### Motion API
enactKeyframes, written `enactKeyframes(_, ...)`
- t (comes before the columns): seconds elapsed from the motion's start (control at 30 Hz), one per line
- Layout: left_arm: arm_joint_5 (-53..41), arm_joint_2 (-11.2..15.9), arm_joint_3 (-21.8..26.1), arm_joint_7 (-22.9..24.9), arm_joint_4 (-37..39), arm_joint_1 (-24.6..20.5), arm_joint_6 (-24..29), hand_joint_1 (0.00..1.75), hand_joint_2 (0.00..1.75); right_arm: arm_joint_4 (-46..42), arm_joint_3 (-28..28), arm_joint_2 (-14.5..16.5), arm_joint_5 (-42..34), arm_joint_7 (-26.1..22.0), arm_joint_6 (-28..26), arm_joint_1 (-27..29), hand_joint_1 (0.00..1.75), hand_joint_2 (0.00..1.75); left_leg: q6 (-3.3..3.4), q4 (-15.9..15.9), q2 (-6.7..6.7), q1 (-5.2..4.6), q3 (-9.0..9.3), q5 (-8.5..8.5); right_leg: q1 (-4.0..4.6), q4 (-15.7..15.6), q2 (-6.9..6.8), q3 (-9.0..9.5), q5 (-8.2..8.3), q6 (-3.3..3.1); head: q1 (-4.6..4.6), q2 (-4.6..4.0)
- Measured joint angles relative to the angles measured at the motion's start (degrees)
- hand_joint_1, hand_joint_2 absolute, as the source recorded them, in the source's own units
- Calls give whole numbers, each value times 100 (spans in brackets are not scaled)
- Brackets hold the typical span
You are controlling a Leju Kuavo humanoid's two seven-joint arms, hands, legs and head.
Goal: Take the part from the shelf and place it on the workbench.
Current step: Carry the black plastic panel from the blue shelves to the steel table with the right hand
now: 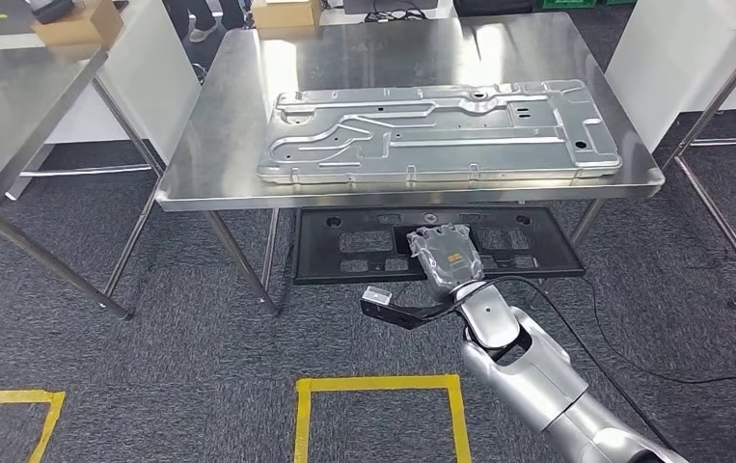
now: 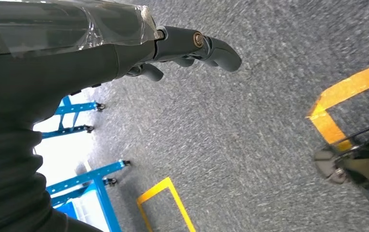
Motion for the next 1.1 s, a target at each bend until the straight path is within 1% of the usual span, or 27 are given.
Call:
enactKeyframes(0.03, -2, 7, 1, -1, 1, -9, -1, 0, 175, 0, -2, -2, 9, 15, -3, -12, 175, 175, 94, -444, 11, -66, 203, 175, 4, -22, -4, 26, -3, 11, -1, 0)
enactKeyframes(0.07, -2, 15, 3, 0, 2, -21, -1, 0, 175, 0, -4, -4, 16, 32, -5, -21, 175, 175, 168, -741, 24, -125, 338, 270, 3, -41, -8, 41, -5, 28, -2, 0)
enactKeyframes(0.1, 0, 28, 5, 4, 4, -30, 2, 0, 175, 1, -6, -7, 21, 53, -4, -24, 175, 175, 218, -889, 33, -173, 398, 298, -1, -52, -19, 47, -8, 48, -2, 0)
enactKeyframes(0.13, 3, 31, 9, 10, 5, -37, 4, 0, 175, 1, -8, -9, 28, 72, 1, -27, 175, 175, 234, -939, 33, -197, 417, 294, 12, -58, -29, 48, -11, 74, -3, 0)
enactKeyframes(0.2, 9, 33, 24, 32, 7, -37, 3, 0, 175, 2, -15, -21, 48, 99, 11, -30, 175, 175, 232, -1022, 30, -149, 482, 337, 27, -4, -42, 29, -70, 106, -3, 0)
enactKeyframes(0.23, 15, 24, 35, 46, 7, -37, -8, 0, 175, 2, -18, -28, 62, 104, 21, -40, 175, 175, 228, -1061, 28, -123, 520, 361, 37, 162, -38, -37, -184, 121, -2, 0)
enactKeyframes(0.27, 23, 13, 49, 65, 7, -37, -22, 0, 175, 2, -21, -39, 79, 108, 34, -48, 175, 175, 218, -1090, 24, -99, 549, 379, 44, 478, -32, -174, -367, 134, -2, 0)
enactKeyframes(0.33, 39, -8, 80, 109, 7, -35, -54, 0, 175, 1, -20, -62, 121, 115, 69, -62, 175, 175, 224, -1082, 9, -94, 555, 370, 51, 1398, -23, -610, -798, 166, -1, 0)
enactKeyframes(0.37, 42, -16, 92, 127, 7, -28, -66, 0, 175, 1, -20, -77, 139, 120, 88, -65, 175, 175, 225, -1078, 0, -94, 558, 364, 52, 1753, -22, -796, -913, 180, -1, 0)
enactKeyframes(0.4, 41, -23, 99, 138, 7, -18, -73, 0, 175, 1, -20, -92, 156, 130, 113, -72, 175, 175, 223, -1069, -9, -94, 561, 355, 53, 1878, -22, -878, -901, 189, -1, 0)
enactKeyframes(0.43, 40, -28, 104, 144, 7, -9, -76, 0, 175, 1, -20, -106, 169, 141, 139, -89, 175, 175, 216, -1059, -17, -94, 568, 344, 53, 1739, -22, -827, -768, 189, -1, 0)
enactKeyframes(0.5, 37, -40, 116, 145, 7, 1, -77, 0, 175, 0, -21, -131, 193, 164, 187, -160, 175, 175, 184, -1021, -32, -96, 587, 302, 53, 864, -21, -407, -310, 174, -1, 0)
enactKeyframes(0.53, 36, -46, 122, 146, 7, -1, -77, 0, 175, -1, -22, -139, 203, 170, 208, -206, 175, 175, 161, -990, -38, -114, 588, 272, 53, 427, -20, -186, -137, 159, -1, 0)
enactKeyframes(0.57, 34, -50, 127, 145, 7, -4, -77, 0, 175, -4, -22, -145, 220, 174, 240, -257, 175, 175, 143, -964, -40, -129, 586, 246, 53, 116, -18, -28, -28, 137, -1, 0)
enactKeyframes(0.6, 33, -51, 131, 143, 7, -4, -77, 0, 175, -8, -22, -153, 240, 176, 285, -301, 175, 175, 128, -946, -42, -143, 581, 228, 57, -22, -16, 42, 1, 113, -1, 0)
enactKeyframes(0.67, 32, -48, 133, 133, 7, 5, -78, 0, 175, -20, -20, -174, 301, 173, 412, -375, 175, 175, 113, -923, -43, -147, 564, 202, 51, -45, -18, 48, 2, 62, -1, 0)
enactKeyframes(0.73, 32, -49, 134, 101, 7, 26, -79, 0, 175, -40, -14, -191, 356, 157, 548, -449, 175, 175, 38, -731, -39, -119, 464, 48, 26, -48, -22, 45, 9, 16, -2, 0)
enactKeyframes(0.77, 33, -49, 134, 81, 7, 34, -80, 0, 175, -56, -11, -195, 374, 151, 603, -488, 175, 175, -22, -446, -33, -86, 326, -117, 10, -50, -24, 42, 12, -3, -3, 0)
enactKeyframes(0.83, 33, -53, 136, 48, 7, 47, -78, 0, 175, -77, -5, -193, 388, 148, 676, -540, 175, 175, -138, 478, -17, 2, -111, -519, 8, -51, -24, 37, 9, -25, -3, 0)
enactKeyframes(0.87, 31, -54, 136, 40, 7, 56, -78, 0, 175, -81, -2, -193, 390, 148, 704, -550, 175, 175, -174, 911, -11, 42, -329, -656, 7, -50, -25, 37, 5, -28, -3, 0)
enactKeyframes(0.9, 27, -55, 136, 36, 7, 69, -78, 0, 175, -84, 4, -193, 390, 148, 730, -552, 175, 175, -196, 1152, -6, 71, -467, -689, 6, -50, -24, 39, 1, -29, -3, 0)
enactKeyframes(0.93, 23, -57, 136, 33, 7, 81, -78, 0, 175, -90, 13, -193, 390, 145, 751, -552, 175, 175, -203, 1138, -4, 88, -485, -605, 5, -50, -23, 44, -3, -28, -3, 0)
enactKeyframes(0.97, 20, -59, 136, 29, 7, 88, -78, 0, 175, -106, 25, -193, 391, 140, 763, -554, 175, 175, -188, 852, -3, 88, -374, -417, 6, -51, -21, 53, -8, -25, -3, 0)
enactKeyframes(1.0, 19, -60, 137, 25, 7, 92, -75, 0, 175, -127, 37, -191, 391, 136, 770, -561, 175, 175, -151, 395, -2, 75, -172, -178, 6, -56, -20, 67, -12, -21, -3, 0)
enactKeyframes(1.03, 20, -57, 137, 19, 7, 90, -68, 0, 175, -150, 46, -189, 392, 132, 772, -573, 175, 175, -86, -89, 4, 49, 52, 42, -3, -67, -20, 83, -16, -16, -2, 0)
enactKeyframes(1.07, 21, -55, 138, 9, 7, 84, -58, 0, 175, -167, 55, -187, 394, 131, 775, -589, 175, 175, -15, -508, 10, 1, 245, 191, -5, -74, -21, 95, -23, -1, -3, 0)
enactKeyframes(1.1, 22, -51, 139, 1, 8, 77, -47, 0, 175, -175, 60, -186, 396, 131, 780, -601, 175, 175, 48, -773, 16, -37, 370, 262, -6, -82, -23, 104, -31, 19, -2, 0)
